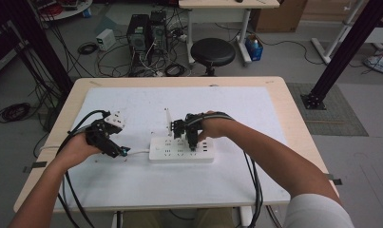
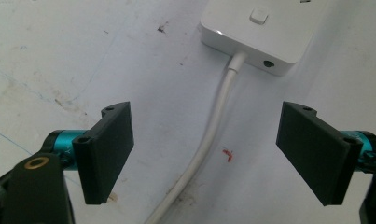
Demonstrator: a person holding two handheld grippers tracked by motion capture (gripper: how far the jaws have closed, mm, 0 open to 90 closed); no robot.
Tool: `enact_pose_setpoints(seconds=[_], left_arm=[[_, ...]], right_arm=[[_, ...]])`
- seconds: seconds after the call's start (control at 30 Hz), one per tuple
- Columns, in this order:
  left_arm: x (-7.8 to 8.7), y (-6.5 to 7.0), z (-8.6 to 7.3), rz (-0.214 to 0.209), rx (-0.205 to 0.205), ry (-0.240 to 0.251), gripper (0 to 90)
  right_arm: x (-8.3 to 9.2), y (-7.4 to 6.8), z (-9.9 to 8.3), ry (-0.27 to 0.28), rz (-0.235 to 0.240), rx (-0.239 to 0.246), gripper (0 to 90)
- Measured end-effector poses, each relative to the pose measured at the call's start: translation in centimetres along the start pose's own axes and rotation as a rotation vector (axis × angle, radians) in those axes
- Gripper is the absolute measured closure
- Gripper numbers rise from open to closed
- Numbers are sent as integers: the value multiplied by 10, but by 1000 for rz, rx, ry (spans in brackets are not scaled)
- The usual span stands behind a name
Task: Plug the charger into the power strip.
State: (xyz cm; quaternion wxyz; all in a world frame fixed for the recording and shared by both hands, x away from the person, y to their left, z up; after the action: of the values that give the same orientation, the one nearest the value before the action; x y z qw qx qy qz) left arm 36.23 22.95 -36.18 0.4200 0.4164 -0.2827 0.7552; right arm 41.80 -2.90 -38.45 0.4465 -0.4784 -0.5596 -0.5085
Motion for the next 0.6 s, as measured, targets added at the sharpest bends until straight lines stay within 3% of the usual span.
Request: enact_pose_setpoints(seconds=[0.3, 0.4, 0.6], left_arm=[[0, 3, 1, 2, -3, 9, 189], [0, 4, -1, 0, -4, 7, 189], [-1, 5, 0, -2, -6, 9, 189]], right_arm=[[-3, 2, -1, 13, 27, -28, 625], [-4, 4, -6, 47, 47, -56, 624], [-5, 6, -10, 85, 52, -36, 619]])
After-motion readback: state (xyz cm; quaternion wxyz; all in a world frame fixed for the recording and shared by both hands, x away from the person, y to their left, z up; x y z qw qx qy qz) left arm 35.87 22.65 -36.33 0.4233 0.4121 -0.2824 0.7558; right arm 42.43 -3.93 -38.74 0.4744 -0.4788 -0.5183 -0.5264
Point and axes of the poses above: each handheld gripper's, and its own axes: x roughly backward along the jaws, z roughly out of its top, y roughly to its right, the point moved 1 cm from there along -x, roughly forward along the jaws, and after that the axes turned 2 degrees about -z, right-handed, at the moved point
